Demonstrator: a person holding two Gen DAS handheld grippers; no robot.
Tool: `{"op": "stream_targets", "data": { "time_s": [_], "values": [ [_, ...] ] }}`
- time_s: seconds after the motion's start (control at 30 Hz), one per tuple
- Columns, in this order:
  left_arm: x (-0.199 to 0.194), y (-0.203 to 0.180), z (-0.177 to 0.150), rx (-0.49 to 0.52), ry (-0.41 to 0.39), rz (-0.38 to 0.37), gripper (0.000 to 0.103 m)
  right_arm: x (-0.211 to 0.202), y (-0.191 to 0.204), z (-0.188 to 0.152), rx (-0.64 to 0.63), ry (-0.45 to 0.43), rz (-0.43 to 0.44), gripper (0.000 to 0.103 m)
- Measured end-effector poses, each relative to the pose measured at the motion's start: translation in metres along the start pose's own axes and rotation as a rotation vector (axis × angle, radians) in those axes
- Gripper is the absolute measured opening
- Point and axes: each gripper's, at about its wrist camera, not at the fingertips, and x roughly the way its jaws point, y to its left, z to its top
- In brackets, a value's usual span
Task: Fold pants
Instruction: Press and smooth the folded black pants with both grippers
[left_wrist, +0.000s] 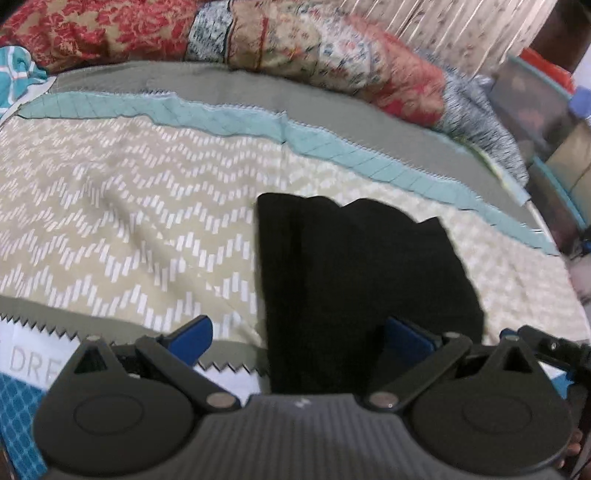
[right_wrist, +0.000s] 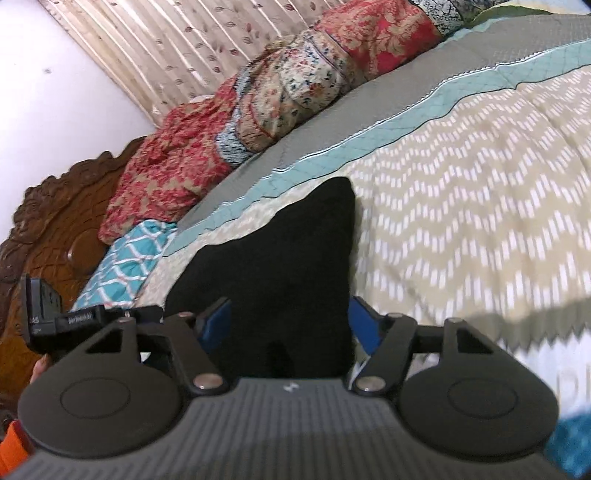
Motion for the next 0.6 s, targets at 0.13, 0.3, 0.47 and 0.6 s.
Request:
{"op": "stream_targets", "data": {
  "time_s": [0.13, 0.3, 0.47, 0.6],
  "values": [
    [0.015, 0.006, 0.003, -0.021, 0.03, -0.026, 0.103, 0.026, -0.015, 0.013, 0.023, 0.066, 0.003, 0.071],
    [0.033, 0.02, -0.006, -0.074, 0.053, -0.087, 0.103, 0.052, -0.02, 0.021, 0.031, 0.128, 0.044, 0.073],
    [0.034, 0.021, -0.014, -0.087, 0.003, -0.106, 0.103, 0.065, -0.027, 0.015, 0.105, 0.158, 0.107, 0.088],
    [0.034, 0.022, -0.017, -0.108, -0.02, -0.119, 0.103, 0.062, -0.024, 0.013, 0.096, 0.148, 0.124, 0.092]
  ]
}}
